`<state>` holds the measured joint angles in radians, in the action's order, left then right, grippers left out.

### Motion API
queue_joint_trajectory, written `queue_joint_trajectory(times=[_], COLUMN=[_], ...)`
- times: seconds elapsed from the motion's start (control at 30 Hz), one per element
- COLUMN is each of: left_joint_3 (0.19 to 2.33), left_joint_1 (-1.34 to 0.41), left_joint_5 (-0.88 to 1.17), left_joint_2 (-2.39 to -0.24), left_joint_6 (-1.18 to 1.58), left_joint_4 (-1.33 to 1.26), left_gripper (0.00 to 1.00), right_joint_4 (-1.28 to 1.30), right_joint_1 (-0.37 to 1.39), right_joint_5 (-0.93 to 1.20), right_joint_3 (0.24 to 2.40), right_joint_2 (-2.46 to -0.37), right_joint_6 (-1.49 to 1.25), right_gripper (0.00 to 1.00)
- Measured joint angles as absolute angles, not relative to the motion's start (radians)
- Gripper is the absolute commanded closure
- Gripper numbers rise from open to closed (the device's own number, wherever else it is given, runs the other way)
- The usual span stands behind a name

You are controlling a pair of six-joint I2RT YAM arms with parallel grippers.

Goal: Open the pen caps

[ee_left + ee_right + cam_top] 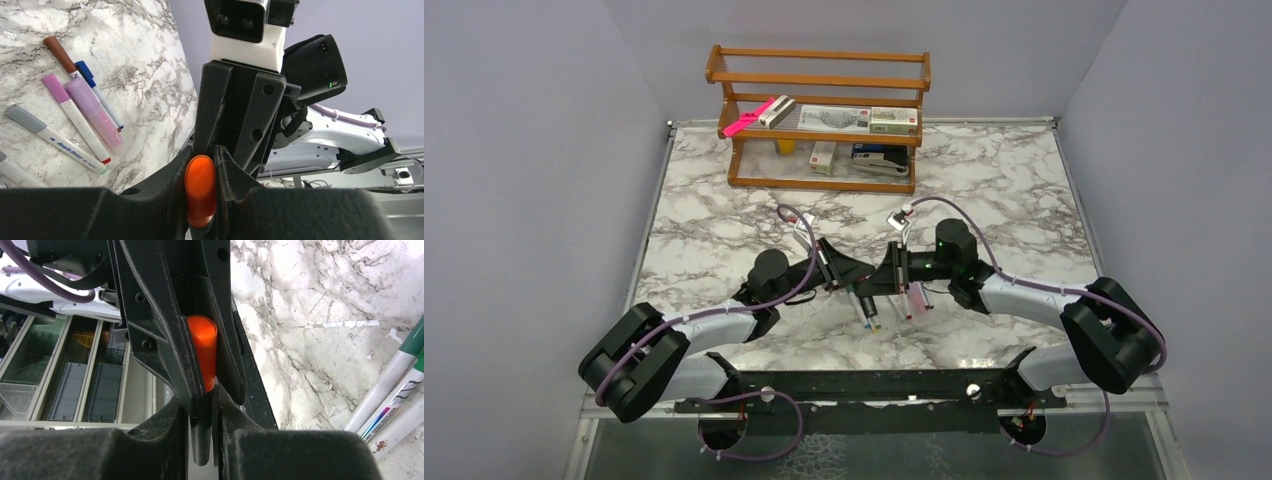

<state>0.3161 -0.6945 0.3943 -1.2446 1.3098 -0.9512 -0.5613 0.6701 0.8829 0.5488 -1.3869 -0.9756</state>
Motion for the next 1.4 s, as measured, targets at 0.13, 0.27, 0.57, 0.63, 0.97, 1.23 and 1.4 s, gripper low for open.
queue_joint_trajectory(times=[0.13, 0.27, 0.57, 0.63, 0.97, 1.23, 1.4], left_joint_3=[0.325, 0.353, 0.404, 0.426, 0.482, 0.507, 0.604], left_joint_1=[-0.696, -0.704, -0.702, -0.688, -0.599, -0.402, -0.348], left_joint_5=[0.396, 0.409, 0.442, 0.422, 0.396, 0.419, 0.400], left_joint_2=[-1.267, -1.301, -1.375, -1.388, -1.419, -1.427, -1.427], left_joint_6=[1.298, 1.281, 1.242, 1.237, 1.199, 1.116, 0.968], left_joint_4=[-0.950, -0.950, -0.948, -0.949, -0.957, -0.813, -0.525], left_gripper=[1.00, 1.00, 1.00, 1.00, 1.00, 0.98, 0.94], right_joint_4=[-0.561, -0.561, -0.529, -0.494, -0.421, -0.117, 0.078], right_joint_1=[0.667, 0.659, 0.646, 0.663, 0.682, 0.678, 0.640], right_joint_5=[0.875, 0.848, 0.825, 0.855, 0.906, 0.792, 0.630], right_joint_3=[0.529, 0.498, 0.467, 0.459, 0.354, 0.542, 0.773], right_joint_2=[-1.376, -1.343, -1.304, -1.285, -1.158, -1.163, -1.277], right_joint_6=[-0.974, -0.972, -0.953, -0.937, -0.916, -0.748, -0.596], right_gripper=[0.99, 0.99, 0.99, 0.99, 0.99, 0.99, 0.99])
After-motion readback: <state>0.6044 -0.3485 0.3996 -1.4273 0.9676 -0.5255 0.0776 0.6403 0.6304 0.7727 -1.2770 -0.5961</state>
